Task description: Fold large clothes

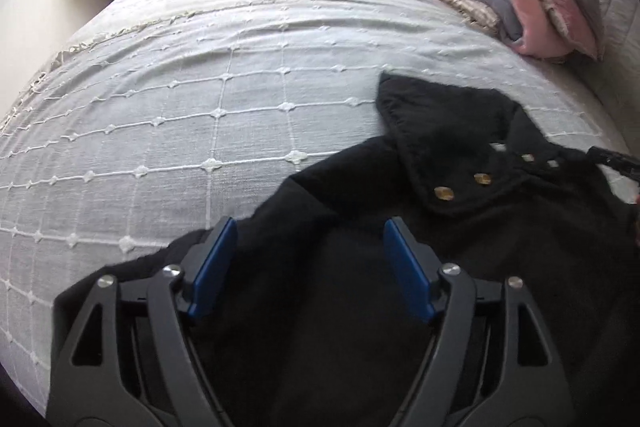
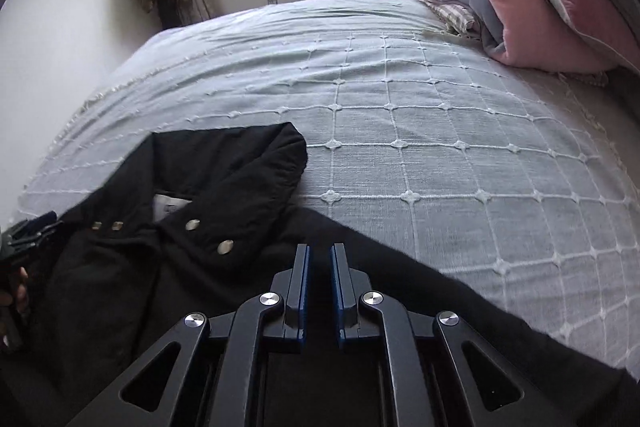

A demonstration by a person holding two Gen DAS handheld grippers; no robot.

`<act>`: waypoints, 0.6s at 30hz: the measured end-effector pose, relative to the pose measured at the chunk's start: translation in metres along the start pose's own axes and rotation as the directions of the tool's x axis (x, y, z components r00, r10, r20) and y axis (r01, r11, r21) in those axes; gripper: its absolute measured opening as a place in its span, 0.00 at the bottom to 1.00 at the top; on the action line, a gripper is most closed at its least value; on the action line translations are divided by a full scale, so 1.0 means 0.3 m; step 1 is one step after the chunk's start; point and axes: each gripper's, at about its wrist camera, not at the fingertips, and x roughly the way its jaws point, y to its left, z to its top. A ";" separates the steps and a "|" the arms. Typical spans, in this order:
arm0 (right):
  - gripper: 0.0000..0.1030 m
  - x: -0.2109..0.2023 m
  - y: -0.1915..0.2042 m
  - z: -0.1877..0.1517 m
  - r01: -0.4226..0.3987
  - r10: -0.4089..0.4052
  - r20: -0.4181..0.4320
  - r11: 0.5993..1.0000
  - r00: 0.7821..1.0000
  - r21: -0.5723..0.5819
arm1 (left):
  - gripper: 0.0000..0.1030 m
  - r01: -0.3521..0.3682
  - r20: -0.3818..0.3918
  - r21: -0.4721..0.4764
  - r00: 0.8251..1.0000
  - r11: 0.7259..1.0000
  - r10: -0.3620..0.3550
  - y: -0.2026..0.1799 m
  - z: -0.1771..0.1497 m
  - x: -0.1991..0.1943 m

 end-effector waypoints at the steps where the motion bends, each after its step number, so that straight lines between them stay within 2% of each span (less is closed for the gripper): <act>1: 0.20 -0.023 0.011 0.001 -0.009 0.009 0.000 1.000 1.000 0.001 | 0.82 0.007 0.002 -0.009 1.000 1.000 -0.007 -0.013 -0.013 -0.036; 2: 0.25 -0.081 0.028 -0.020 -0.030 0.030 0.007 1.000 1.000 -0.001 | 0.83 0.016 0.008 -0.019 1.000 1.000 -0.016 -0.014 -0.029 -0.083; 3: 0.42 -0.119 0.048 -0.025 -0.039 0.039 0.013 0.999 0.999 -0.005 | 0.83 0.024 0.009 -0.029 1.000 0.999 -0.024 -0.019 -0.039 -0.126; 4: 0.67 -0.163 0.072 -0.047 -0.046 0.046 0.024 0.999 0.999 -0.008 | 0.84 0.033 0.001 -0.038 0.999 0.999 -0.033 -0.028 -0.052 -0.172; 6: 0.80 -0.295 0.134 -0.103 -0.061 0.061 0.078 0.998 0.995 -0.012 | 0.89 0.081 -0.020 -0.049 0.996 0.996 -0.082 -0.050 -0.083 -0.259; 9: 0.81 -0.447 0.213 -0.187 -0.104 0.104 0.100 0.995 0.990 -0.002 | 0.91 0.114 -0.036 -0.065 0.993 0.991 -0.117 -0.079 -0.143 -0.369; 18: 0.81 -0.751 0.354 -0.452 -0.120 0.113 0.121 0.991 0.986 0.051 | 0.92 0.136 -0.120 -0.089 0.982 0.987 -0.146 -0.154 -0.378 -0.644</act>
